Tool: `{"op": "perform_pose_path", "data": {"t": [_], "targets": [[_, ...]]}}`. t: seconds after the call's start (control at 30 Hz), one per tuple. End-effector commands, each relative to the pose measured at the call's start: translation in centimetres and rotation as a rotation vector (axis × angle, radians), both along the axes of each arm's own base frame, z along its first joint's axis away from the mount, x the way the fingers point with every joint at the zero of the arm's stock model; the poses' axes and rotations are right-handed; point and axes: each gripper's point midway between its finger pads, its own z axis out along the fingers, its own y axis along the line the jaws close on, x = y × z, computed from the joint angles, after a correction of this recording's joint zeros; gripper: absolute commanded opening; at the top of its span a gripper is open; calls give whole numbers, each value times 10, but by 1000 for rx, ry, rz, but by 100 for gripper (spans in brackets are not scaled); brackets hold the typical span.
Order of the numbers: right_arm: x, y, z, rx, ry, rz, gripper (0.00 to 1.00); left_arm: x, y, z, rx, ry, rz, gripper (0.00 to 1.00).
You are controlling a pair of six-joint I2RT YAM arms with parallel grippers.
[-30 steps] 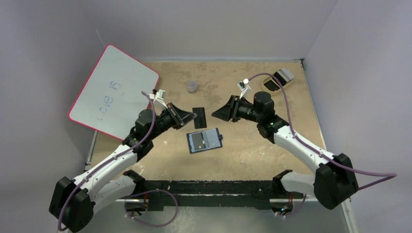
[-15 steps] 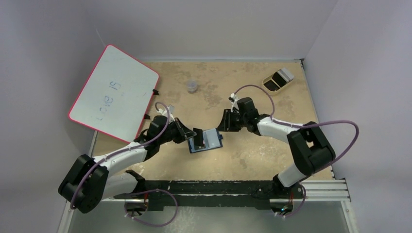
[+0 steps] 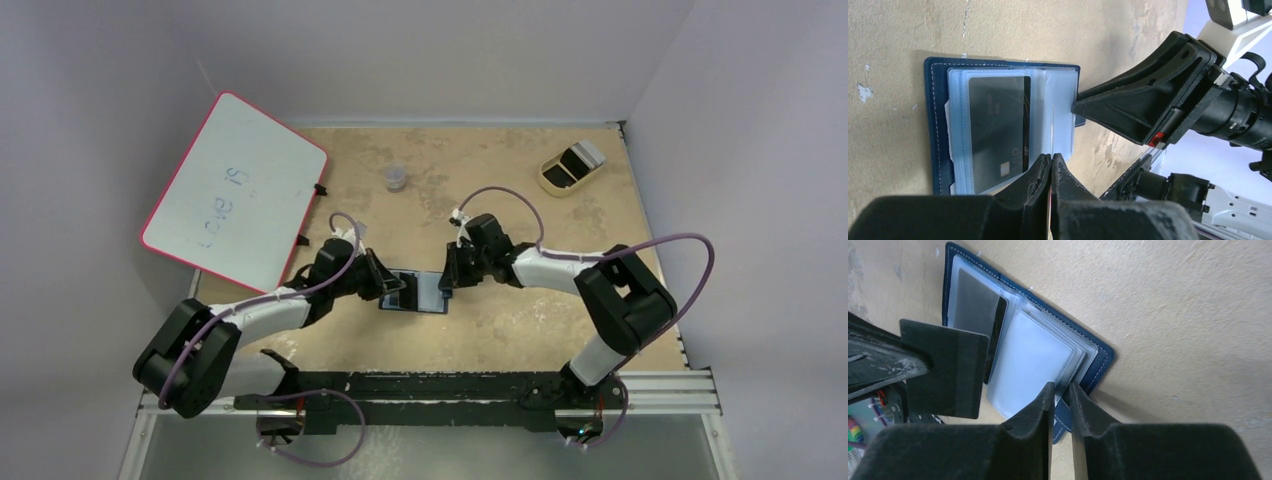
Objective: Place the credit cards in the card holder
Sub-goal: Insert the credit card into the card holder.
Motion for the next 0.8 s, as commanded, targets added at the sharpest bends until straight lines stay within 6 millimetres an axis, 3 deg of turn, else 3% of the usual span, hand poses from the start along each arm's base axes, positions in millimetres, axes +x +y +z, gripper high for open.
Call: {"op": "perform_pose_path", "data": {"t": [0.0, 0.1, 0.23, 0.33, 0.43, 0.77], "targets": [[1, 0, 4, -8, -34, -34, 19, 9, -7, 10, -13, -90, -57, 0], [3, -6, 4, -36, -47, -58, 20, 12, -6, 5, 21, -96, -71, 0], [11, -13, 22, -58, -96, -96, 26, 14, -5, 2, 50, -91, -86, 0], [8, -8, 35, -31, -98, -65, 32, 17, -6, 5, 61, -104, -94, 0], [18, -5, 47, -19, -136, -78, 36, 20, -9, 6, 77, -113, -121, 0], [16, 9, 33, 37, -105, -48, 37, 27, -13, -10, 105, -98, -146, 0]]}}
